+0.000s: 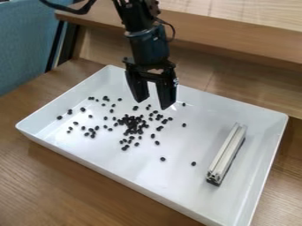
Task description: Sweep into pile
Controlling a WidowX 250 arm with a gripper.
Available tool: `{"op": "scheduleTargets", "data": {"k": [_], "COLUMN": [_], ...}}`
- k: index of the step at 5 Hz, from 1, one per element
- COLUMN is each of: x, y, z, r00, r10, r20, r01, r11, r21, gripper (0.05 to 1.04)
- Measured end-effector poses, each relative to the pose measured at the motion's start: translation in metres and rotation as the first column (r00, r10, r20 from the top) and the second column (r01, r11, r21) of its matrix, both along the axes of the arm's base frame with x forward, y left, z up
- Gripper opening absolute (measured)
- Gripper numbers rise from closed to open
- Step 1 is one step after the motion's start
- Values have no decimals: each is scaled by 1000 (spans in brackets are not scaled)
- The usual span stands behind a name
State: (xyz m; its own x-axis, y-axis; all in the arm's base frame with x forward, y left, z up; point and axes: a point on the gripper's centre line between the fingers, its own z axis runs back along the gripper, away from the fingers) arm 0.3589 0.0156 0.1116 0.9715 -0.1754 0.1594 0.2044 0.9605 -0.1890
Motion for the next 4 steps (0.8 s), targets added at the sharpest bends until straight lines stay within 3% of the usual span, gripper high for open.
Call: {"op": "scheduleTargets", "data": {"k": [1,2,4], "x": [0,14,35], "y": [-2,-23,-61], "z": [-16,-30,-26], "r00": [999,998,998], "r10": [-5,-50,-56], "r20": [-40,-41,-2], "r01": [4,49,56], "r11": [1000,999,998], "r21": [-8,-15,-8], "gripper": [1001,1001,1001]}}
